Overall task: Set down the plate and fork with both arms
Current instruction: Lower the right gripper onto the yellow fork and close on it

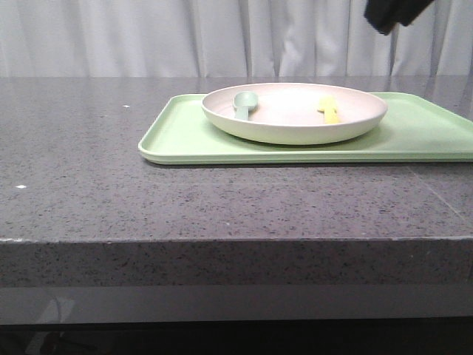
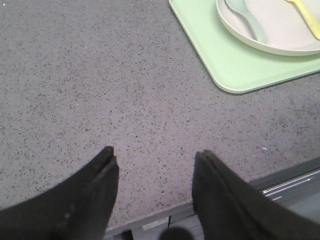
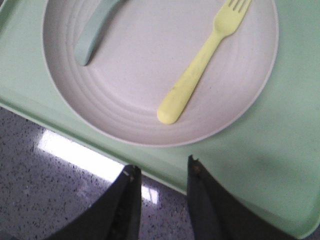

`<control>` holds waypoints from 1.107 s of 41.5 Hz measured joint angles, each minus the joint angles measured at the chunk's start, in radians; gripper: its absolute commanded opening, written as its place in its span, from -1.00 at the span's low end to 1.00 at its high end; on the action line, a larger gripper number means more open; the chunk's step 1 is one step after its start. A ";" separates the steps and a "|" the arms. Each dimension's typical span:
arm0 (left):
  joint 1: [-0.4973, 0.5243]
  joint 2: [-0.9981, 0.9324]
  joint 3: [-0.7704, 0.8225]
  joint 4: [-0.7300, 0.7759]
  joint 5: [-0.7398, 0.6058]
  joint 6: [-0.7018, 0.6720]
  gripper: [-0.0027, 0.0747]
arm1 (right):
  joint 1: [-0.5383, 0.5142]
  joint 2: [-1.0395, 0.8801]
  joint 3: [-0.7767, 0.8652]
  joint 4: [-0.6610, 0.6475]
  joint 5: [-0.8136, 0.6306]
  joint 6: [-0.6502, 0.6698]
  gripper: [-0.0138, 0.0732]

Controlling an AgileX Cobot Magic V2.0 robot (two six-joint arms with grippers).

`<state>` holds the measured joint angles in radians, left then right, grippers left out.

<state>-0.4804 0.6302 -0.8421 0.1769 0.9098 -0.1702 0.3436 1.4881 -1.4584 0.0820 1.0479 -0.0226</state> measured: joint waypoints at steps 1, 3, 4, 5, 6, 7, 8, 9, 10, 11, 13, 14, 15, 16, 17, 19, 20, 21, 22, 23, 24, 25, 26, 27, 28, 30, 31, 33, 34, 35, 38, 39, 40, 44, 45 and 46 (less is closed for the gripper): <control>0.000 0.000 0.000 0.000 0.000 0.000 -0.03 | 0.000 0.022 -0.026 0.000 0.008 0.006 -0.08; 0.000 0.000 0.000 0.000 0.000 0.000 -0.03 | 0.000 0.057 -0.063 0.000 0.029 0.023 -0.08; 0.000 0.000 0.000 0.000 0.000 0.000 -0.03 | 0.000 0.080 -0.087 0.000 0.039 0.023 -0.08; 0.000 0.000 0.000 0.000 0.000 0.000 -0.03 | 0.000 0.103 -0.103 0.000 0.050 0.036 -0.08; 0.000 0.000 0.000 0.000 0.000 0.000 -0.03 | 0.000 0.114 -0.119 0.000 0.057 0.046 -0.08; 0.000 0.000 0.000 0.000 0.000 0.000 -0.03 | 0.000 0.137 -0.140 0.000 0.064 0.059 -0.08; 0.000 0.000 0.000 0.000 0.000 0.000 -0.03 | 0.000 0.159 -0.155 -0.002 0.071 0.071 -0.08; 0.000 0.000 0.000 0.000 0.000 0.000 -0.03 | 0.000 0.170 -0.169 -0.006 0.073 0.086 -0.08; 0.000 0.000 0.000 0.000 0.000 0.000 -0.03 | 0.000 0.192 -0.188 -0.012 0.079 0.102 -0.08; 0.000 0.000 0.000 0.000 0.000 0.000 -0.03 | 0.000 0.213 -0.202 -0.015 0.082 0.115 -0.08; 0.000 0.000 0.000 0.000 0.000 0.000 -0.04 | -0.002 0.244 -0.233 -0.025 0.087 0.147 -0.08; 0.000 0.000 0.000 0.000 0.000 0.000 -0.03 | -0.004 0.265 -0.246 -0.027 0.089 0.160 -0.08; 0.000 0.000 0.000 0.000 0.000 0.000 -0.03 | -0.008 0.280 -0.263 -0.028 0.089 0.178 -0.08; 0.000 0.000 0.000 0.000 0.000 0.000 -0.04 | -0.010 0.295 -0.276 -0.030 0.092 0.190 -0.08; 0.000 0.000 0.000 0.000 0.000 0.000 -0.03 | -0.012 0.315 -0.289 -0.031 0.094 0.202 -0.08; 0.000 0.000 0.000 0.000 0.000 0.000 -0.03 | -0.020 0.344 -0.318 -0.031 0.099 0.231 -0.08; 0.000 0.000 0.000 0.000 0.000 0.000 -0.04 | -0.024 0.363 -0.330 -0.031 0.105 0.242 -0.08; 0.000 0.000 0.000 0.000 0.000 0.000 -0.04 | -0.029 0.377 -0.347 -0.032 0.110 0.257 -0.08; 0.000 0.000 0.000 0.000 0.000 0.000 -0.03 | -0.031 0.390 -0.359 -0.032 0.117 0.266 -0.08; 0.000 0.000 0.000 0.000 0.000 0.000 -0.03 | -0.035 0.407 -0.371 -0.034 0.125 0.273 -0.07; 0.000 0.000 0.000 0.000 0.000 0.000 -0.04 | -0.036 0.420 -0.384 -0.034 0.131 0.278 -0.06; 0.000 0.000 0.000 0.000 0.000 0.000 -0.04 | -0.037 0.431 -0.394 -0.034 0.139 0.284 -0.03; 0.000 0.000 0.000 0.000 0.000 0.000 -0.03 | -0.040 0.446 -0.404 -0.034 0.147 0.287 0.00; 0.000 0.000 0.000 0.000 0.000 0.000 -0.03 | -0.041 0.456 -0.417 -0.036 0.152 0.289 0.06; 0.000 0.000 0.000 0.000 0.000 0.000 -0.03 | -0.041 0.466 -0.425 -0.038 0.157 0.289 0.10; 0.000 0.000 0.000 0.000 0.000 0.000 -0.03 | -0.041 0.486 -0.441 -0.039 0.162 0.294 0.18; 0.000 0.000 0.000 0.000 0.000 0.000 -0.03 | -0.041 0.493 -0.447 -0.039 0.164 0.294 0.19; 0.000 0.000 0.000 0.000 0.000 0.000 -0.04 | -0.041 0.505 -0.454 -0.039 0.164 0.296 0.21; 0.000 0.000 0.000 0.000 0.000 0.000 -0.03 | -0.041 0.512 -0.459 -0.039 0.164 0.296 0.21; 0.000 0.000 0.000 0.000 0.000 0.000 -0.04 | -0.041 0.517 -0.461 -0.039 0.164 0.296 0.21; 0.000 0.000 0.000 0.000 0.000 0.000 -0.04 | -0.043 0.529 -0.473 -0.039 0.164 0.298 0.20; 0.000 0.000 0.000 0.000 0.000 0.000 -0.03 | -0.042 0.532 -0.475 -0.039 0.164 0.299 0.20; 0.000 0.000 0.000 0.000 0.000 0.000 -0.04 | -0.044 0.536 -0.477 -0.039 0.164 0.300 0.20; 0.000 0.000 0.000 0.000 0.000 0.000 -0.03 | -0.044 0.557 -0.481 -0.039 0.157 0.311 0.20; 0.000 0.000 0.000 0.000 0.000 0.000 -0.03 | -0.044 0.559 -0.481 -0.039 0.155 0.313 0.20; 0.000 0.000 0.000 0.000 0.000 0.000 -0.04 | -0.044 0.564 -0.481 -0.039 0.148 0.316 0.20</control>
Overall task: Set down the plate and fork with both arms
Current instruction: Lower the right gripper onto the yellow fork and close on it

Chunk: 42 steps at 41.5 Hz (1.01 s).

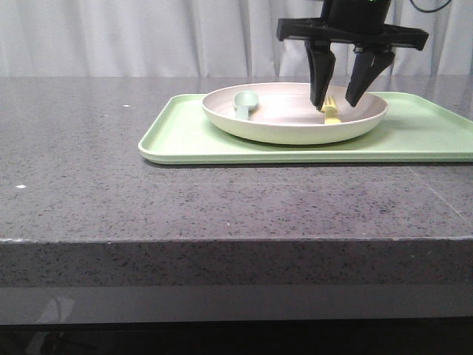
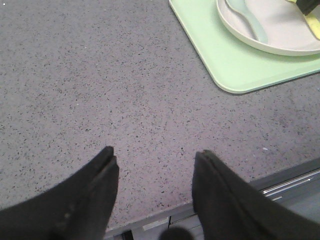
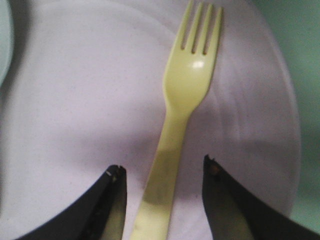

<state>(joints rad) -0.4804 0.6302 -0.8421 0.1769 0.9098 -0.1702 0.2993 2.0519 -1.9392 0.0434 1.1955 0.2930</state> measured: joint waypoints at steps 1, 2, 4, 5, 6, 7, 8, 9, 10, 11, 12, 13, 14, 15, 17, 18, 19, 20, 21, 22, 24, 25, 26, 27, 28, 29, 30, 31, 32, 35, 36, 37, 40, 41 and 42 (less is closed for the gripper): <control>0.000 0.000 0.000 0.000 0.000 0.000 -0.03 | 0.000 0.005 0.000 0.000 -0.003 0.001 0.20; 0.000 0.000 0.000 0.000 0.000 0.000 -0.03 | 0.000 0.006 0.000 0.000 -0.009 0.003 0.20; 0.000 0.000 0.000 0.000 0.000 0.000 -0.03 | -0.002 0.010 0.000 0.000 -0.020 0.005 0.20; 0.000 0.000 0.000 0.000 0.000 0.000 -0.03 | -0.002 0.010 0.000 0.000 -0.023 0.006 0.20; 0.000 0.000 0.000 0.000 0.000 0.000 -0.03 | -0.002 0.010 0.000 0.000 -0.028 0.009 0.20; 0.000 0.000 0.000 0.000 0.000 0.000 -0.03 | -0.005 0.010 0.000 0.000 -0.033 0.009 0.20; 0.000 0.000 0.000 0.000 0.000 0.000 -0.03 | -0.009 0.010 0.000 0.000 -0.035 0.010 0.20; 0.000 0.000 0.000 0.000 0.000 0.000 -0.03 | -0.009 0.010 0.000 0.000 -0.039 0.012 0.20; 0.000 0.000 0.000 0.000 0.000 0.000 -0.03 | -0.012 0.010 0.000 0.000 -0.043 0.012 0.20; 0.000 0.000 0.000 0.000 0.000 0.000 -0.03 | -0.014 0.010 0.000 0.000 -0.045 0.014 0.20; 0.000 0.000 0.000 0.000 0.000 0.000 -0.03 | -0.016 0.010 0.000 0.000 -0.047 0.016 0.20; 0.000 0.000 0.000 0.000 0.000 0.000 -0.03 | -0.018 0.010 0.000 0.000 -0.050 0.016 0.20; 0.000 0.000 0.000 0.000 0.000 0.000 -0.03 | -0.020 0.010 0.000 0.000 -0.055 0.016 0.20; 0.000 0.000 0.000 0.000 0.000 0.000 -0.03 | -0.020 0.010 0.000 0.000 -0.058 0.016 0.20; 0.000 0.000 0.000 0.000 0.000 0.000 -0.04 | -0.020 0.010 0.000 0.000 -0.068 0.016 0.20; 0.000 0.000 0.000 0.000 0.000 0.000 -0.03 | -0.020 0.010 0.000 0.000 -0.071 0.016 0.20; 0.000 0.000 0.000 0.000 0.000 0.000 -0.03 | -0.020 0.010 0.000 0.000 -0.076 0.016 0.20; 0.000 0.000 0.000 0.000 0.000 0.000 -0.03 | -0.020 0.010 0.000 0.000 -0.080 0.016 0.20; 0.000 0.000 0.000 0.000 0.000 0.000 -0.03 | -0.020 0.010 0.000 0.000 -0.082 0.017 0.20; 0.000 0.000 0.000 0.000 0.000 0.000 -0.04 | -0.020 0.010 0.000 0.000 -0.084 0.017 0.20; 0.000 0.000 0.000 -0.001 0.000 0.000 -0.03 | -0.020 0.010 0.000 0.000 -0.086 0.017 0.20; 0.000 0.000 0.000 -0.001 0.000 0.000 -0.04 | -0.020 0.010 0.000 0.000 -0.086 0.017 0.20; 0.000 0.000 0.000 -0.001 0.000 0.000 -0.04 | -0.020 0.012 0.000 0.000 -0.086 0.017 0.20; 0.000 0.000 0.000 -0.001 0.000 0.000 -0.03 | -0.020 0.012 0.000 0.000 -0.086 0.017 0.20; 0.000 0.000 0.000 -0.001 0.000 0.000 -0.03 | -0.020 0.014 0.000 0.000 -0.086 0.018 0.20; 0.000 0.000 0.000 -0.001 0.000 0.000 -0.03 | -0.020 0.016 0.000 0.000 -0.086 0.018 0.20; 0.000 0.000 0.000 -0.001 0.000 0.000 -0.03 | -0.020 0.019 0.000 0.000 -0.084 0.018 0.20; 0.000 0.000 0.000 -0.001 0.000 0.000 -0.04 | -0.020 0.023 0.000 0.002 -0.082 0.018 0.20; 0.000 0.000 0.000 -0.001 0.000 0.000 -0.03 | -0.020 0.028 0.000 0.004 -0.081 0.018 0.20; 0.000 0.000 0.000 -0.001 0.000 0.000 -0.04 | -0.020 0.039 0.000 0.009 -0.074 0.018 0.20; 0.000 0.000 0.000 -0.001 0.000 0.000 -0.03 | -0.020 0.041 0.000 0.012 -0.071 0.018 0.20; 0.000 0.000 0.000 -0.001 0.000 0.000 -0.03 | -0.020 0.043 -0.002 0.012 -0.070 0.018 0.20; 0.000 0.000 0.000 -0.001 0.000 0.000 -0.04 | -0.020 0.045 -0.004 0.016 -0.067 0.020 0.13; 0.000 0.000 0.000 -0.001 0.000 0.000 -0.03 | -0.020 0.045 -0.004 0.016 -0.067 0.019 0.09; 0.000 0.000 0.000 -0.001 0.000 0.000 -0.03 | -0.020 0.045 -0.004 0.016 -0.067 0.021 0.05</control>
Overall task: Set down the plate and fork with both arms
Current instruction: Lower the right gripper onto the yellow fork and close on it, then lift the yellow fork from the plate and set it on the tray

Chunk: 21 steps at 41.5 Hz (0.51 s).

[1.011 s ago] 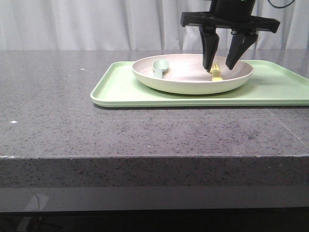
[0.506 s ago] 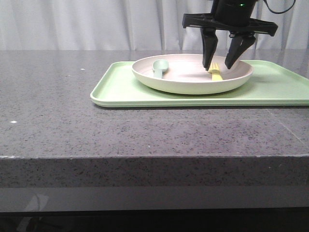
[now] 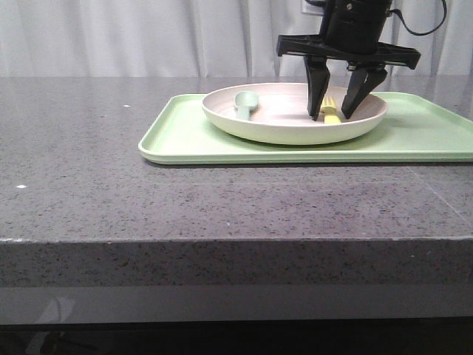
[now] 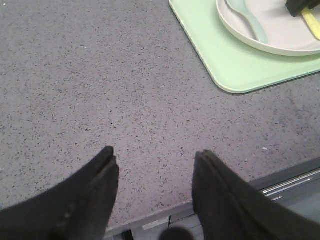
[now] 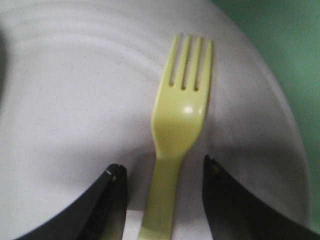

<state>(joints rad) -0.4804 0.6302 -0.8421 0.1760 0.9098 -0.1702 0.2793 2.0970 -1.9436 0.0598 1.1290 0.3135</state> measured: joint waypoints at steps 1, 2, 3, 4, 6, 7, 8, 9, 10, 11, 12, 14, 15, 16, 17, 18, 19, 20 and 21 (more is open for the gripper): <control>0.000 0.000 0.000 0.000 0.000 0.000 -0.03 | 0.000 0.000 -0.002 0.002 0.002 0.000 -0.02; 0.000 0.000 0.000 0.000 0.000 0.000 -0.03 | 0.000 0.000 -0.002 0.002 0.002 0.000 -0.06; 0.000 0.000 0.000 0.000 0.000 0.000 -0.03 | 0.000 0.002 -0.002 0.002 0.002 0.000 -0.11; 0.000 0.000 0.000 0.000 0.000 0.000 -0.03 | 0.000 0.002 -0.004 0.004 0.002 0.000 -0.16; 0.000 0.000 0.000 0.000 0.000 0.000 -0.03 | 0.000 0.002 -0.004 0.008 0.002 0.000 -0.25; 0.000 0.000 0.000 0.000 0.000 0.000 -0.03 | 0.000 0.002 -0.004 0.009 0.002 0.000 -0.28; 0.000 0.000 0.000 0.000 0.000 0.000 -0.03 | 0.000 0.002 -0.004 0.012 0.002 0.000 -0.31; 0.000 0.000 0.000 0.000 0.000 0.000 -0.03 | 0.000 0.004 -0.004 0.014 0.002 0.002 -0.33; 0.000 0.000 0.000 0.000 0.000 0.000 -0.03 | 0.000 0.004 -0.004 0.019 0.002 0.002 -0.36; 0.000 0.000 0.000 0.000 0.000 0.000 -0.03 | 0.000 0.004 -0.004 0.019 0.000 0.002 -0.38; 0.000 0.000 0.000 0.000 0.000 0.000 -0.03 | 0.000 0.004 -0.004 0.023 0.000 0.002 -0.40; 0.000 0.000 0.000 0.000 0.000 0.000 -0.03 | 0.000 0.004 -0.004 0.025 0.000 0.002 -0.44; 0.000 0.000 0.000 0.000 0.000 0.000 -0.03 | 0.000 0.004 -0.004 0.025 0.000 0.002 -0.45; 0.000 0.000 0.000 0.000 0.000 0.000 -0.03 | 0.000 0.004 -0.004 0.025 0.000 0.002 -0.46; 0.000 0.000 0.000 0.000 0.000 0.000 -0.04 | 0.000 0.004 -0.004 0.025 0.000 0.002 -0.47; 0.000 0.000 0.000 0.000 0.000 0.000 -0.04 | 0.000 0.004 -0.004 0.026 0.000 0.002 -0.47; 0.000 0.000 0.000 0.000 0.000 0.000 -0.03 | 0.000 0.004 -0.004 0.026 0.000 0.005 -0.47; 0.000 0.000 0.000 0.000 0.000 0.000 -0.04 | 0.000 0.004 -0.004 0.026 0.000 0.005 -0.47; 0.000 0.000 0.000 0.000 0.000 0.000 -0.03 | 0.000 0.004 -0.004 0.028 0.000 0.005 -0.47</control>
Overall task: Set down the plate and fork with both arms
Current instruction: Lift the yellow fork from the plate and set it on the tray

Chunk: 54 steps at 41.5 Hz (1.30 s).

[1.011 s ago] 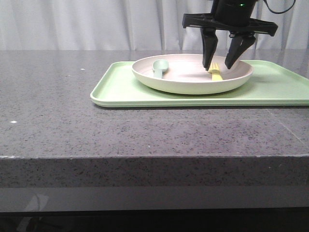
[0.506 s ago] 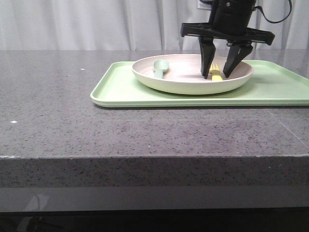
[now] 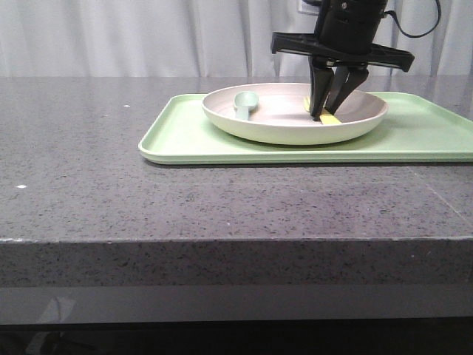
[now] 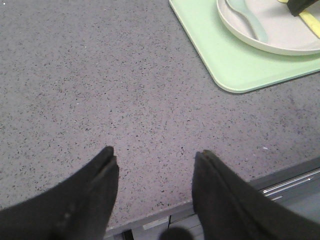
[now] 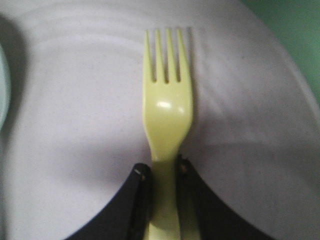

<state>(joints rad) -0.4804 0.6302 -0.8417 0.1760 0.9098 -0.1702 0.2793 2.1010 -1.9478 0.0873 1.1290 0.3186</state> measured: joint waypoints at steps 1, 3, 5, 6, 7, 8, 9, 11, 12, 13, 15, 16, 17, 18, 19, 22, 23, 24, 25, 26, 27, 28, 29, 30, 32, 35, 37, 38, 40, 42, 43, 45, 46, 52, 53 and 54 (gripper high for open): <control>0.000 0.000 0.000 0.000 0.000 0.000 -0.03 | 0.000 0.000 0.000 0.000 0.000 0.000 -0.47; 0.000 0.000 0.000 0.000 0.000 0.000 -0.03 | 0.000 0.000 0.000 0.000 0.000 0.000 -0.47; 0.000 0.000 0.000 0.000 0.000 0.000 -0.04 | 0.000 -0.002 0.000 0.000 0.004 0.000 -0.47; 0.000 0.000 0.000 0.000 0.000 0.000 -0.03 | 0.000 -0.005 0.000 0.000 0.006 0.000 -0.47; 0.000 0.000 0.000 0.000 0.000 0.000 -0.04 | 0.000 -0.008 0.000 -0.002 0.014 0.000 -0.47; 0.000 0.000 0.000 0.000 0.000 0.000 -0.03 | 0.000 -0.013 0.000 -0.002 0.021 0.000 -0.47; 0.000 0.000 0.000 0.000 0.000 0.000 -0.03 | 0.000 -0.019 0.000 -0.003 0.029 0.000 -0.47; 0.000 0.000 0.000 0.000 0.000 0.000 -0.03 | 0.000 -0.030 0.000 -0.006 0.036 0.000 -0.47; 0.000 0.000 0.000 0.000 0.000 0.000 -0.04 | 0.000 -0.038 0.000 -0.006 0.041 0.000 -0.47; 0.000 0.000 0.000 0.000 0.000 0.000 -0.03 | 0.000 -0.047 0.000 -0.006 0.042 0.000 -0.47; 0.000 0.000 0.000 0.000 0.000 0.000 -0.03 | 0.000 -0.067 0.000 -0.008 0.050 -0.001 -0.47; 0.000 0.000 0.000 0.000 0.000 0.000 -0.04 | 0.000 -0.077 0.000 -0.010 0.053 -0.001 -0.47; 0.000 0.000 0.000 0.000 0.000 0.000 -0.03 | 0.000 -0.087 0.000 -0.010 0.055 -0.002 -0.47; 0.000 0.000 0.000 0.000 0.000 0.000 -0.03 | 0.000 -0.098 0.000 -0.012 0.058 -0.004 -0.47; 0.000 0.000 0.000 0.000 0.000 0.000 -0.03 | 0.000 -0.112 0.000 -0.017 0.062 -0.006 -0.47; 0.000 0.000 0.000 0.000 0.000 0.000 -0.04 | 0.000 -0.145 0.000 -0.046 0.076 -0.011 -0.47; 0.000 0.000 0.000 0.000 0.000 0.000 -0.04 | -0.002 -0.157 0.000 -0.056 0.083 -0.011 -0.47; 0.000 0.000 0.000 0.000 0.000 0.000 -0.04 | -0.003 -0.167 0.000 -0.068 0.089 -0.011 -0.47; 0.000 0.000 0.000 0.000 0.000 0.000 -0.03 | -0.007 -0.171 0.000 -0.076 0.095 -0.011 -0.47; 0.000 0.000 0.000 0.000 0.000 0.000 -0.04 | -0.009 -0.178 0.000 -0.087 0.102 -0.013 -0.47; 0.000 0.000 0.000 0.000 0.000 0.000 -0.03 | -0.018 -0.182 0.000 -0.087 0.104 -0.013 -0.47; 0.000 0.000 0.000 0.000 0.000 0.000 -0.03 | -0.026 -0.185 0.000 -0.087 0.109 -0.013 -0.47; 0.000 0.000 0.000 0.000 0.000 0.000 -0.04 | -0.031 -0.187 0.000 -0.087 0.111 -0.013 -0.47; 0.000 0.000 0.000 0.000 0.000 0.000 -0.03 | -0.042 -0.189 0.000 -0.093 0.111 -0.015 -0.47; 0.000 0.000 0.000 0.000 0.000 0.000 -0.04 | -0.060 -0.189 0.000 -0.097 0.113 -0.015 -0.47; 0.000 0.000 0.000 0.000 0.000 0.000 -0.04 | -0.089 -0.189 0.002 -0.101 0.115 -0.016 -0.47; 0.000 0.000 0.000 0.000 0.000 0.000 -0.04 | -0.108 -0.189 0.004 -0.101 0.115 -0.018 -0.47; 0.000 0.000 0.000 0.000 0.000 0.000 -0.04 | -0.116 -0.189 0.004 -0.101 0.115 -0.018 -0.47; 0.000 0.000 0.000 0.000 0.000 0.000 -0.03 | -0.131 -0.189 0.004 -0.101 0.115 -0.020 -0.47; 0.000 0.000 0.000 0.000 0.000 0.000 -0.04 | -0.146 -0.189 0.004 -0.101 0.115 -0.031 -0.47; 0.000 0.000 0.000 0.000 0.000 0.000 -0.03 | -0.152 -0.189 0.004 -0.098 0.115 -0.038 -0.47; 0.000 0.000 0.000 0.000 0.000 0.000 -0.03 | -0.166 -0.185 0.004 -0.087 0.115 -0.051 -0.47; 0.000 0.000 0.000 0.000 0.000 0.000 -0.03 | -0.171 -0.179 0.004 -0.081 0.115 -0.061 -0.47; 0.000 0.000 0.000 0.000 0.000 0.000 -0.03 | -0.202 -0.136 0.004 -0.022 0.115 -0.118 -0.47; 0.000 0.000 0.000 0.000 0.000 0.000 -0.03 | -0.204 -0.128 0.004 -0.011 0.115 -0.129 -0.47; 0.000 0.000 0.000 0.000 0.000 0.000 -0.04 | -0.207 -0.119 0.004 -0.004 0.115 -0.136 -0.47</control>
<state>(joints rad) -0.4804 0.6302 -0.8417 0.1760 0.9098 -0.1702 0.0725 1.9819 -1.9443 0.0835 1.2444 0.1826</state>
